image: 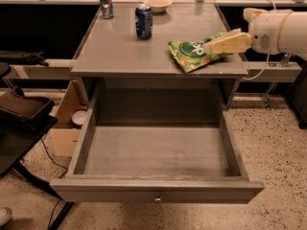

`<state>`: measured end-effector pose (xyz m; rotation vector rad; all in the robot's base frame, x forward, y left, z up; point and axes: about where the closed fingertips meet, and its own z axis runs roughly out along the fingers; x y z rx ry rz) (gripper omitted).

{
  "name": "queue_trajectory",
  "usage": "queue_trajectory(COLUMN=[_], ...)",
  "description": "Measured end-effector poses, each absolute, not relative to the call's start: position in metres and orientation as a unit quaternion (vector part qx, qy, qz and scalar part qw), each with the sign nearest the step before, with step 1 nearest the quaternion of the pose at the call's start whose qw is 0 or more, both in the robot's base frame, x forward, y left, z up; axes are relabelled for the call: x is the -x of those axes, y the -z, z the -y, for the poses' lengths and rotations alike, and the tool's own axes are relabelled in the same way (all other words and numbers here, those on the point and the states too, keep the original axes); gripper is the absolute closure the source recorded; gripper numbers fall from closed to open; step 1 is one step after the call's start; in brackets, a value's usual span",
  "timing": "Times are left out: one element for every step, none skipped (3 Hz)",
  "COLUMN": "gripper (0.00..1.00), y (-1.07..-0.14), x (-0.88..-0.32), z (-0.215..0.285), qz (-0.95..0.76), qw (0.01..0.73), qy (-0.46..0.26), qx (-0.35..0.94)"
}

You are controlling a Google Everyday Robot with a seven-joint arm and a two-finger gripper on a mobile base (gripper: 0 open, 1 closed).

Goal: Place pepsi can into top drawer

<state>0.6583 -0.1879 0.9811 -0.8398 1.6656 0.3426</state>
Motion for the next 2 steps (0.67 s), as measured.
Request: queue_trajectory(gripper=[0.00, 0.00], y=[-0.993, -0.993], x=[-0.674, -0.691], z=[0.187, 0.176], qz=[-0.707, -0.702], qw=[0.605, 0.612], qy=[-0.139, -0.161], qx=[0.339, 0.327])
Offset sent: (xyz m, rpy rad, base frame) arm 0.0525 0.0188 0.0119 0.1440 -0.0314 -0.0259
